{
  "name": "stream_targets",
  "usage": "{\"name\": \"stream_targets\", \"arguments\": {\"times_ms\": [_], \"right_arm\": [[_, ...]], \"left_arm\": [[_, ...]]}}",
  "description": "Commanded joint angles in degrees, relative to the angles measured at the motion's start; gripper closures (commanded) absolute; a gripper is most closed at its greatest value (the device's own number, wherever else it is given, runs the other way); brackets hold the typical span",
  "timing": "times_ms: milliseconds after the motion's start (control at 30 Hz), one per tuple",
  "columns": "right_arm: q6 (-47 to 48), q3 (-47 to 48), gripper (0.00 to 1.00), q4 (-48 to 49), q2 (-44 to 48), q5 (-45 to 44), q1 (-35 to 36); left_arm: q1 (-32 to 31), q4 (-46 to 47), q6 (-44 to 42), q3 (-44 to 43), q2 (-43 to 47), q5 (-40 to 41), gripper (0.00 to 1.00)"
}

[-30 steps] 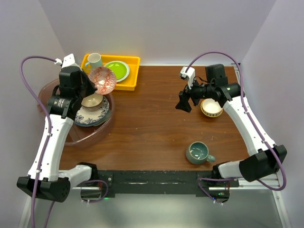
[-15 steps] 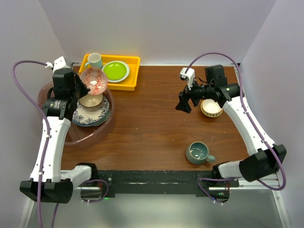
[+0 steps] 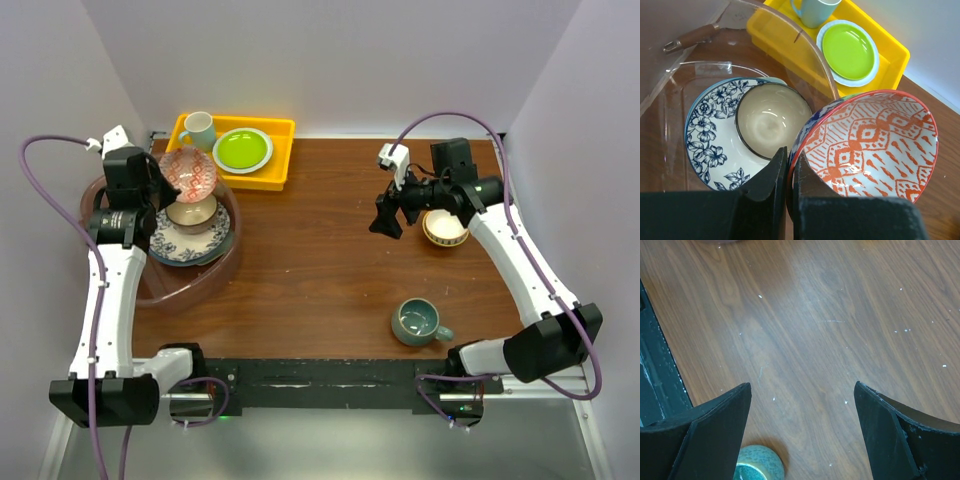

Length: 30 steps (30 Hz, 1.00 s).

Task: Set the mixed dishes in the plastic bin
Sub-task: Place the bowl in the plastic bin.

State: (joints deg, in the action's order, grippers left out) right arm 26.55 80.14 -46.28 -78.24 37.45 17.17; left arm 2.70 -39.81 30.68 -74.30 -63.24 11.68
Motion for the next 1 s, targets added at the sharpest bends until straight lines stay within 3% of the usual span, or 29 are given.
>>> {"name": "stream_targets", "arguments": {"times_ms": [0,967], "right_arm": [[-0.62,0.19,0.12,1.63,0.72,1.04,-0.21],[-0.62,-1.3,0.12,2.25,1.16,0.43,-0.38]], "left_arm": [[2.13,5.71,0.7,0.65,-0.39,-2.01,1.0],[9.17,14.32,0.0,10.14,-13.92,-7.11,1.0]]}}
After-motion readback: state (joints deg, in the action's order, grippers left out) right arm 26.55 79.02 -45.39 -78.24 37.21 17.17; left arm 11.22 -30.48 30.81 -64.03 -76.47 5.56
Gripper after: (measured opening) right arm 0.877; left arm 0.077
